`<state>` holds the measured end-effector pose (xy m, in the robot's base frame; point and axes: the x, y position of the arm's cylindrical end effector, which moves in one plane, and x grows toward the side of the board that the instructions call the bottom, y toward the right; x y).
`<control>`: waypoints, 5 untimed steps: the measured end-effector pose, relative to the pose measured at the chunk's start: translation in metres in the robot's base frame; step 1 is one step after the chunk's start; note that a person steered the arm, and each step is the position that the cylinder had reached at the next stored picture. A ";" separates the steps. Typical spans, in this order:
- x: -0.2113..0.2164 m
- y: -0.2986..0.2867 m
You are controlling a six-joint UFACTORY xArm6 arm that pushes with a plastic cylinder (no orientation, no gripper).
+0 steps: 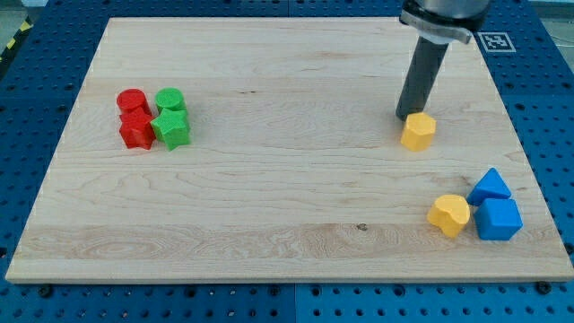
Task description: Move the arm towards the center of the board
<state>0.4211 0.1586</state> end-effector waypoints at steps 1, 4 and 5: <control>0.025 -0.001; 0.013 -0.003; 0.028 -0.003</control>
<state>0.4494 0.1554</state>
